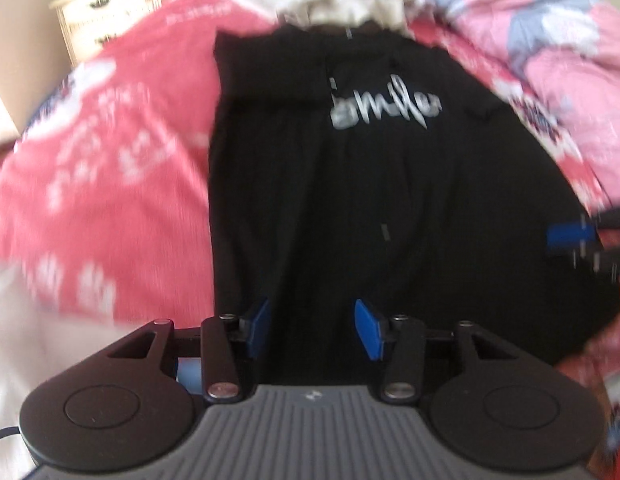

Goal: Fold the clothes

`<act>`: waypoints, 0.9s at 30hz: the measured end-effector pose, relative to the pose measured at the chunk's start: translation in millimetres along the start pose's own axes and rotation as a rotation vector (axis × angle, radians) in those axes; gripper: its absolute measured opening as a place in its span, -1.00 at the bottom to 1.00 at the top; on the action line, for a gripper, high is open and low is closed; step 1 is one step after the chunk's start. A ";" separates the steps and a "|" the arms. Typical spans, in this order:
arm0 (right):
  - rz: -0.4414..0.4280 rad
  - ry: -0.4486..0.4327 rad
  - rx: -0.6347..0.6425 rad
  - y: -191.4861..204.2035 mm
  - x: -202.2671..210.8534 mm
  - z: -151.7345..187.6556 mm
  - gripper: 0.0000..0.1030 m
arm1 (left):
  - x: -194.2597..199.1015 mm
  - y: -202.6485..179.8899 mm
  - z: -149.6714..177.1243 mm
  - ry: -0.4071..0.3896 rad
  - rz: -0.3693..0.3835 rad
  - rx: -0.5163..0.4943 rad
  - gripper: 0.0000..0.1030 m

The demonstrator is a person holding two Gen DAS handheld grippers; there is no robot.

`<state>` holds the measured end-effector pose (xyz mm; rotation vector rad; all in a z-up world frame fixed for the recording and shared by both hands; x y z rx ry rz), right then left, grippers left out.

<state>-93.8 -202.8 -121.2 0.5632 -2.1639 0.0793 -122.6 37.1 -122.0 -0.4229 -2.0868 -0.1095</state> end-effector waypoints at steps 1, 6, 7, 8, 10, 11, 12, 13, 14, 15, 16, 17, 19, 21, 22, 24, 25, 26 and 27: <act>-0.015 -0.016 -0.013 0.1 3.3 -7.2 -0.48 | 2.7 -3.5 6.6 0.014 0.012 -0.017 -0.06; -0.101 -0.053 -0.093 10.9 7.1 -31.7 -0.47 | -1.0 2.2 -5.4 -0.051 -0.070 -0.075 -0.06; -0.119 -0.055 -0.111 14.2 6.5 -35.4 -0.47 | -4.2 7.4 -12.4 -0.064 -0.077 -0.045 -0.06; -0.138 -0.057 -0.129 17.5 5.9 -39.1 -0.47 | -9.5 14.2 -19.0 -0.062 -0.085 0.003 -0.06; -0.175 -0.062 -0.164 24.0 4.8 -46.6 -0.46 | -22.0 28.2 -31.0 -0.052 -0.090 0.107 -0.06; -0.194 -0.064 -0.181 27.3 4.4 -50.4 -0.46 | -29.2 35.3 -36.5 -0.044 -0.088 0.163 -0.06; -0.211 -0.065 -0.193 31.4 4.0 -53.3 -0.46 | -37.4 43.4 -40.4 -0.036 -0.104 0.207 -0.06; -0.225 -0.059 -0.186 38.5 3.7 -53.2 -0.46 | -45.5 51.6 -44.2 -0.029 -0.120 0.251 -0.06; -0.238 -0.053 -0.177 45.4 3.9 -52.8 -0.46 | -50.9 60.7 -45.6 -0.019 -0.145 0.283 -0.06; -0.246 -0.049 -0.164 51.3 5.3 -51.6 -0.46 | -56.3 69.6 -47.0 -0.008 -0.170 0.314 -0.06; -0.254 -0.045 -0.152 56.9 6.1 -49.9 -0.45 | -60.1 73.1 -46.8 0.012 -0.162 0.331 -0.04; -0.261 -0.040 -0.144 62.1 7.5 -47.7 -0.45 | -63.8 76.5 -46.6 0.032 -0.155 0.347 -0.03; -0.272 -0.031 -0.132 68.1 7.7 -44.6 -0.45 | -61.7 74.3 -46.7 0.057 -0.147 0.329 0.02; -0.273 -0.031 -0.117 70.9 7.0 -44.6 -0.45 | -58.4 69.1 -42.1 0.096 -0.130 0.318 0.04; -0.276 -0.032 -0.111 71.9 5.9 -45.9 -0.45 | -55.4 66.9 -38.6 0.113 -0.120 0.322 0.04; -0.302 -0.039 -0.109 74.0 3.6 -54.7 -0.45 | -49.4 62.5 -31.6 0.145 -0.101 0.332 0.02; -0.318 -0.042 -0.110 74.9 1.9 -60.6 -0.45 | -48.5 56.1 -24.2 0.158 -0.091 0.336 0.00; -0.335 -0.047 -0.111 75.8 0.1 -67.1 -0.45 | -46.1 53.0 -19.7 0.169 -0.084 0.341 -0.01; -0.352 -0.052 -0.118 76.6 -2.7 -76.6 -0.45 | -43.7 49.9 -15.1 0.181 -0.078 0.345 -0.01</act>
Point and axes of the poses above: each gripper's, at about its wrist camera, not at the fingertips, and x roughly against the way its jaws point, y to its left, z to its underside, the point moved 10 cm from there along -x, roughly the way its jaws point, and after that the axes turned 6 degrees about -y, right-handed, at the moved point
